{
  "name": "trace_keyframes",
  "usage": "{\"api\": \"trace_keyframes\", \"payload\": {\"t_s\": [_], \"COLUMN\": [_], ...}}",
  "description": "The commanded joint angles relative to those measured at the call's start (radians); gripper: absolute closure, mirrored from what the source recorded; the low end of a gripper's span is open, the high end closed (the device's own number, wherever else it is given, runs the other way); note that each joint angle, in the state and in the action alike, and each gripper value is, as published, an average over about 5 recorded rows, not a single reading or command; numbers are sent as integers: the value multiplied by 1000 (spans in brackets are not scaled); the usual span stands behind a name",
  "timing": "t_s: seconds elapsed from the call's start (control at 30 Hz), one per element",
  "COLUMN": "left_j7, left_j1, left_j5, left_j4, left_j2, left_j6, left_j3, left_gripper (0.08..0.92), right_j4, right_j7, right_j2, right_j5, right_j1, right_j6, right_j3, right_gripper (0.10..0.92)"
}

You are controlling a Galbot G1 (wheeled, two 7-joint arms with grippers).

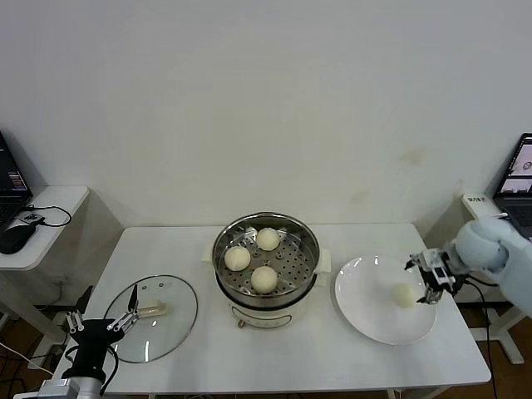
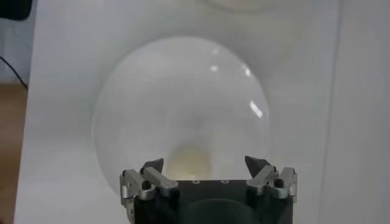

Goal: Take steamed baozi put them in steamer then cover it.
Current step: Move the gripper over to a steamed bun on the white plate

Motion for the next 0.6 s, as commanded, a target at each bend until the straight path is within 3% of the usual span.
{"api": "trace_keyframes", "payload": {"t_s": [0.03,0.6], "left_j7": [0,1], "left_j1": [4,-8], "left_j5": [-1,-1], "left_j4": [1,14], "left_j2": [-2,0], "left_j6": [0,0], "left_j3": [-6,-7], "left_gripper": [177,177], "right_j4": [-131,-228], "right_j7": [16,59], "right_j2": [69,191], "right_j5": [-121,-143], "right_j1": [-189,-153], "right_j6": [29,27], "right_j3": [142,139], "right_gripper": [203,203]}}
